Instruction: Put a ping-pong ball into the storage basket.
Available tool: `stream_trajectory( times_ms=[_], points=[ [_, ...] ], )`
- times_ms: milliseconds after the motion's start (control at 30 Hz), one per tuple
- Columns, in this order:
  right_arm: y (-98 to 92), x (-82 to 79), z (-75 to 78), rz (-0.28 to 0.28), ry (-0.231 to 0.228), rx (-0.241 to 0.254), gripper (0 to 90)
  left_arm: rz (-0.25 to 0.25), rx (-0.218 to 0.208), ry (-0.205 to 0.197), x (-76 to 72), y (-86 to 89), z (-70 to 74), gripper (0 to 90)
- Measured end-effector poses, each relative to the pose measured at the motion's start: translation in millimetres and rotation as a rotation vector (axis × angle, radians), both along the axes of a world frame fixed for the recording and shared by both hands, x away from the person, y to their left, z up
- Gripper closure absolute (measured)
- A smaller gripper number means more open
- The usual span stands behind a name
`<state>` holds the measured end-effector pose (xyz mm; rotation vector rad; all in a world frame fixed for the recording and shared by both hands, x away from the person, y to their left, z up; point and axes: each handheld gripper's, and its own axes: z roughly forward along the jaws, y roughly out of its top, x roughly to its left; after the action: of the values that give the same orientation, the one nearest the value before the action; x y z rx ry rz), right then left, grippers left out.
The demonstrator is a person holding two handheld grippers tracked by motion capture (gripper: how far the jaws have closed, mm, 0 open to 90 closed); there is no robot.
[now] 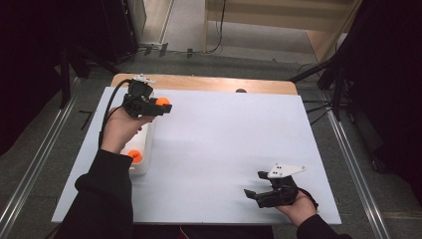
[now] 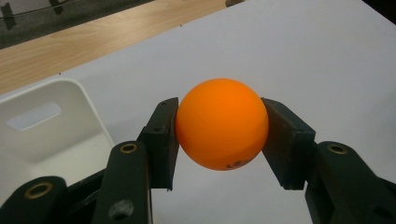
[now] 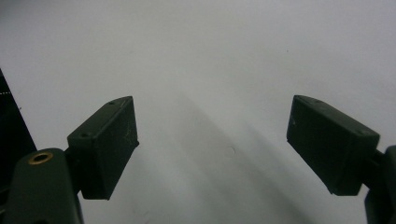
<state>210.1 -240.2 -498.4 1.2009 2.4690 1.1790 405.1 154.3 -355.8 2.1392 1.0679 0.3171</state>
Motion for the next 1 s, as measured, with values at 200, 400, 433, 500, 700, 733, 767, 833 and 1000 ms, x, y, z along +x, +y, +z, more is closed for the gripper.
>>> stream_trajectory(
  times_ms=[200, 400, 433, 500, 700, 733, 767, 833, 1000],
  points=[
    [0.1, 0.0, -0.2, 0.002, 0.0, 0.001, 14.9, 0.039, 0.023, -0.021, 0.4, 4.5, 1.0, 50.5],
    [0.0, 0.4, -0.7, 0.002, 0.001, 0.001, 15.0, 0.063, 0.0, -0.024, 2.4, 9.7, 1.7, 50.5],
    [0.0, 0.4, -0.6, 0.001, 0.001, 0.001, 15.0, 0.068, -0.003, -0.023, 2.5, 10.2, 1.7, 50.5],
    [0.0, 0.4, -0.5, 0.001, 0.001, 0.001, 14.9, 0.074, -0.008, -0.025, 3.0, 12.1, 2.0, 50.5],
    [0.2, 0.4, -0.2, 0.007, 0.002, -0.003, 15.0, 0.099, -0.013, -0.031, 3.6, 17.5, 3.1, 50.5],
    [0.2, 0.4, -0.2, 0.007, 0.001, -0.005, 15.0, 0.109, -0.016, -0.031, 3.7, 18.6, 3.0, 50.5],
    [0.2, 0.5, -0.1, 0.007, 0.001, -0.004, 14.9, 0.112, -0.012, -0.029, 4.1, 20.1, 3.2, 50.5],
    [0.3, 0.6, -0.1, 0.008, 0.0, -0.005, 14.9, 0.123, -0.011, -0.031, 4.6, 22.0, 2.8, 50.5],
    [1.5, 1.6, -0.2, 0.014, 0.001, -0.001, 14.9, 0.148, -0.013, -0.035, 5.0, 28.6, 2.7, 50.5]
  ],
)
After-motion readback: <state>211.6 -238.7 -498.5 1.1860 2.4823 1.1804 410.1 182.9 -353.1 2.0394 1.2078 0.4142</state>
